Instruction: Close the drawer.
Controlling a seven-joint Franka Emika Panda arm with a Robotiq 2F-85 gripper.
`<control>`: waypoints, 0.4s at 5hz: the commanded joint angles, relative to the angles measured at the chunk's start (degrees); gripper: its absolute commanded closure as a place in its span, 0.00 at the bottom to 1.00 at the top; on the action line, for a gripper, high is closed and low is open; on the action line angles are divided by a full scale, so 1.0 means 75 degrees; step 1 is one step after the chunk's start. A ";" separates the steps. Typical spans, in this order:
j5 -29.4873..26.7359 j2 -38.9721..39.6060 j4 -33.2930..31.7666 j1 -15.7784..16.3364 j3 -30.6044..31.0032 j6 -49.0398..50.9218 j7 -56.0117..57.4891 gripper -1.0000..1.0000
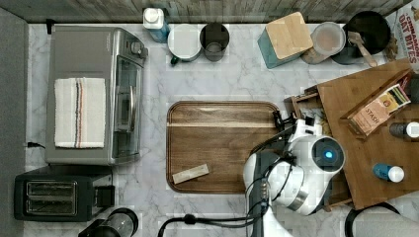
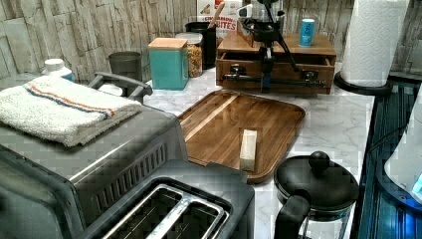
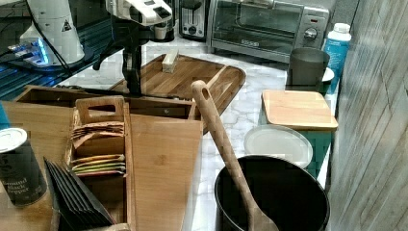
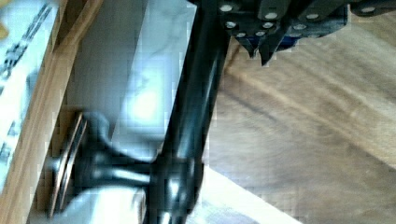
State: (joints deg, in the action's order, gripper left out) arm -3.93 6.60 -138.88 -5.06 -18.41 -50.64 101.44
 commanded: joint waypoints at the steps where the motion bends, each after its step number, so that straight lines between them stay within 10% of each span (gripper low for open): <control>1: -0.0932 0.1544 0.4014 -0.1210 -0.0800 -0.0191 0.3395 1.00; 2: -0.0419 0.1856 0.4783 -0.1320 -0.0992 0.0641 0.3096 1.00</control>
State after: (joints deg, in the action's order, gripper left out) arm -8.27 20.25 -120.07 -9.12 -20.38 -38.92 123.21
